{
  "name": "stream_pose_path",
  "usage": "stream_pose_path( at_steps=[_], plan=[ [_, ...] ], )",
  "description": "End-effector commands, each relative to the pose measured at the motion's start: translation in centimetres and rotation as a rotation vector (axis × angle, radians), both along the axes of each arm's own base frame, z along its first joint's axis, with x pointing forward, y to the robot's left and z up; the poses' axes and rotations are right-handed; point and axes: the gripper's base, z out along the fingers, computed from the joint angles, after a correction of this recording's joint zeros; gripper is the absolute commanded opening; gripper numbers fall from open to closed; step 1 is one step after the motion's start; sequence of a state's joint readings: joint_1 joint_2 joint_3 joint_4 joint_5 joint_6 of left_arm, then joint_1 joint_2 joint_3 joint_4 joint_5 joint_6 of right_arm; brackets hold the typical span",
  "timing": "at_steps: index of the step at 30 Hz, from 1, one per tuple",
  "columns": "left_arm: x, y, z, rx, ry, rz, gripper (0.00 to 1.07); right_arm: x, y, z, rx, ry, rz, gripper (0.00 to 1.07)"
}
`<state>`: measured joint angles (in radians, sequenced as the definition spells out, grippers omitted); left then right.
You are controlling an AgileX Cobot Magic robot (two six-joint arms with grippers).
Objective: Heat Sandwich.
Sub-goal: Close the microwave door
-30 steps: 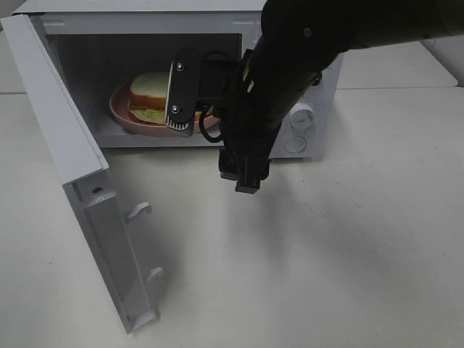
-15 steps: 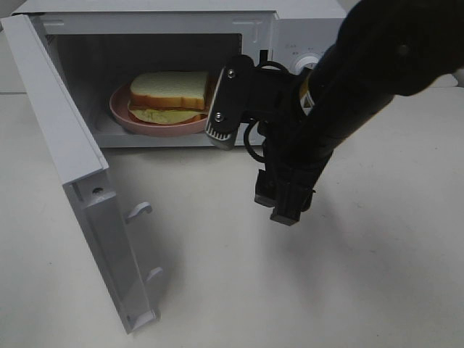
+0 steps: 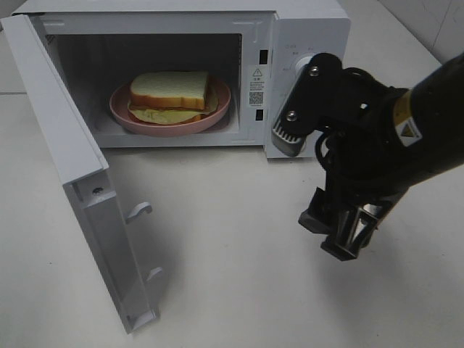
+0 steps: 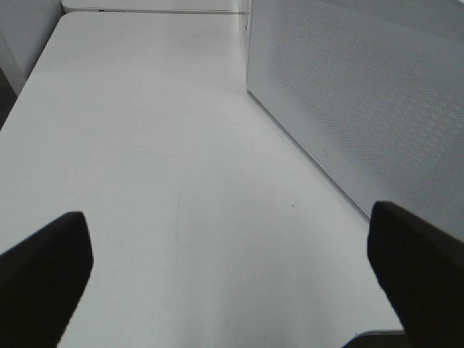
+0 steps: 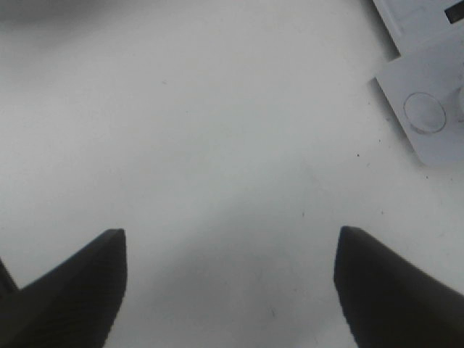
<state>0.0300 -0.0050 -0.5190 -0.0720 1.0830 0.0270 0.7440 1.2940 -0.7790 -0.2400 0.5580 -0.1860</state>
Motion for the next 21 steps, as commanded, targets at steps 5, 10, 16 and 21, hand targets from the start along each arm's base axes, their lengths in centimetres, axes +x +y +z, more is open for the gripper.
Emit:
stream_pose_path(
  at_steps=[5, 10, 16, 21],
  plan=[
    [0.0, 0.0, 0.1, 0.0, -0.016, 0.007, 0.98, -2.7, -2.7, 1.1, 0.033, 0.036, -0.138, 0.76],
    [0.0, 0.0, 0.1, 0.0, -0.016, 0.007, 0.98, -4.7, -4.8, 2.6, 0.043, 0.075, -0.265, 0.76],
    [0.0, 0.0, 0.1, 0.0, -0.016, 0.007, 0.98, -6.3, -6.5, 3.5, 0.03, 0.104, -0.333, 0.76],
    [0.0, 0.0, 0.1, 0.0, -0.016, 0.007, 0.98, -7.6, -7.6, 4.1, 0.027, 0.133, -0.37, 0.76]
  ],
)
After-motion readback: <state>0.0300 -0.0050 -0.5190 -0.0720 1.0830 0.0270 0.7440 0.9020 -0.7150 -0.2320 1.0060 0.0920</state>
